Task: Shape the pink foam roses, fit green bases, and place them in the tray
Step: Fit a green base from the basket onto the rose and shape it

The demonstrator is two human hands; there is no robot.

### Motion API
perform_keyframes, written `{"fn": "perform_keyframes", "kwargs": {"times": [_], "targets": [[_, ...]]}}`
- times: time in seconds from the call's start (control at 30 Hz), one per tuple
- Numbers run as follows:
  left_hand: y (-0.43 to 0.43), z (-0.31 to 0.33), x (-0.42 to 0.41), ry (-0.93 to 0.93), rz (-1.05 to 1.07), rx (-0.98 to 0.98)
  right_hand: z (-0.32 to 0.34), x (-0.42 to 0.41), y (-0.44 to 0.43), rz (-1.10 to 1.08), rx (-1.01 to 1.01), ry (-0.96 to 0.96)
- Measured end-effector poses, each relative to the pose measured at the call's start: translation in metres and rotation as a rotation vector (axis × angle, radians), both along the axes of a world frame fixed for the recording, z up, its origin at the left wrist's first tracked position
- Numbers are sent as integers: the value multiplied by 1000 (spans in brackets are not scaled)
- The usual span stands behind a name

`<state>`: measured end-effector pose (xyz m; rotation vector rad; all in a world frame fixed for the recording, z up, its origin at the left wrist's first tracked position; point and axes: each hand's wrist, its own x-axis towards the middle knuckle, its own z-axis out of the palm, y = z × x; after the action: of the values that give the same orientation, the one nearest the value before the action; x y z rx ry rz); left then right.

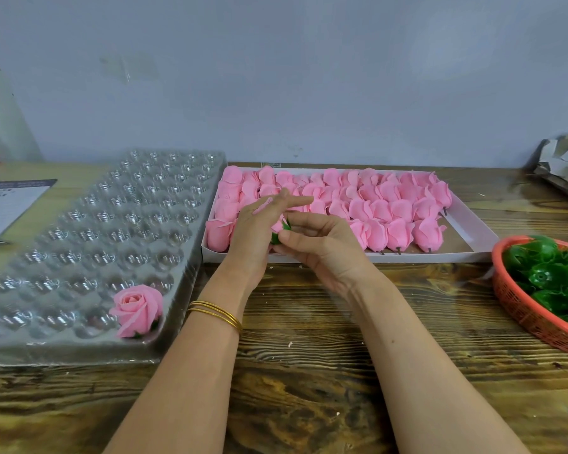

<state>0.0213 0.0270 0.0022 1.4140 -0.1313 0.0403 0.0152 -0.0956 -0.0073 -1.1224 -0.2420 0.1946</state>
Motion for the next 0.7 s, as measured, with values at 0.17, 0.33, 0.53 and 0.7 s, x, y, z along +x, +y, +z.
{"fn": "perform_keyframes", "kwargs": {"times": [0.17,0.33,0.53,0.7], "targets": [[-1,2,-3,2,-14,20,3,0,-2,65,89,37],[-1,3,-4,-12,-36,27,2,0,-2,70,63,38],[1,-1,-1,7,-75,46,2,0,-3,136,4,1],[-1,0,0,37,-41,-19,3,-2,-2,50,-34,-34]]}}
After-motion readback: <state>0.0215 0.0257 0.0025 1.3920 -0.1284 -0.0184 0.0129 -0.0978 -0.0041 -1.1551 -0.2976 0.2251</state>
